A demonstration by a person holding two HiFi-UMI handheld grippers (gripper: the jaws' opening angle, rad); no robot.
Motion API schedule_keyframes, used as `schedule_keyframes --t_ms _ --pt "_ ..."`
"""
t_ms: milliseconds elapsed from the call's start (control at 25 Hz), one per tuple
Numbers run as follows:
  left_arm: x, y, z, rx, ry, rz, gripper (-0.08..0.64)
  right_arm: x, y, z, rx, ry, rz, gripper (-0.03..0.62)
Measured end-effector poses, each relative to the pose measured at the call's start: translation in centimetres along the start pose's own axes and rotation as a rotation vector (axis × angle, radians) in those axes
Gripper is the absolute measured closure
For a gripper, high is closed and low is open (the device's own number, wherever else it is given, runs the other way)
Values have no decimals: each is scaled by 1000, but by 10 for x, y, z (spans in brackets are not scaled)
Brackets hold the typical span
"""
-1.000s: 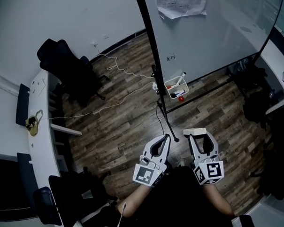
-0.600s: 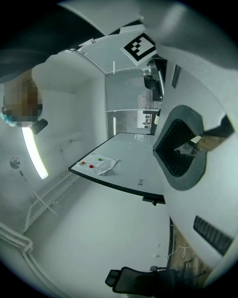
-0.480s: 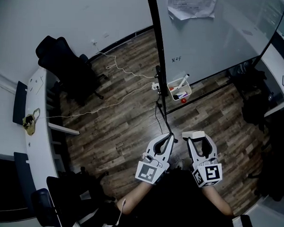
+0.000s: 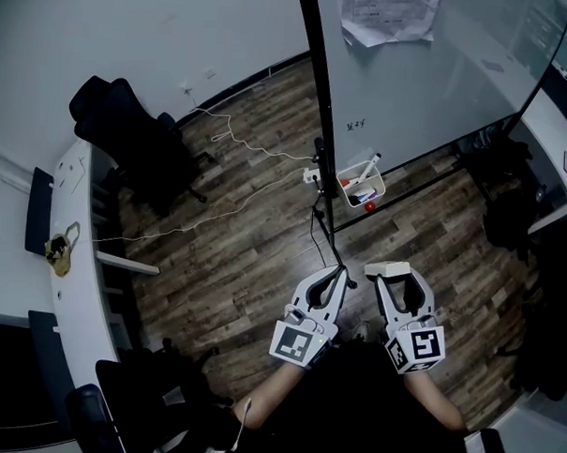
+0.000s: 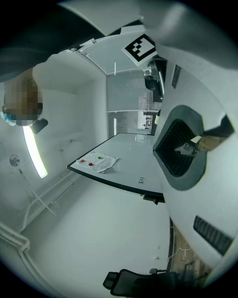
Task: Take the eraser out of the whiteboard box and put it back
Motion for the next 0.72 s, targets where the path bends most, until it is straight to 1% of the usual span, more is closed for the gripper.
schedule_keyframes --t_ms 120,240,360,720 --pt "-1 3 -5 -1 8 -5 554 0 3 -1 10 2 -1 345" --pt "5 2 -5 10 -5 -20 554 0 4 -3 13 -1 -1 345" --pt "5 0 -4 14 -11 -4 554 2 5 -3 21 0 -5 345" --pt "6 -5 -14 24 -7 2 554 6 9 -9 53 -2 -12 345"
Point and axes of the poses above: the fingertips, and each gripper's own axes: y forward along the fingers, z to its right, x out of its underside, the point moved 6 cm from there along -y, backward along the fingers, and after that the axes turned 12 degrees about y, right-handed, at the moved point
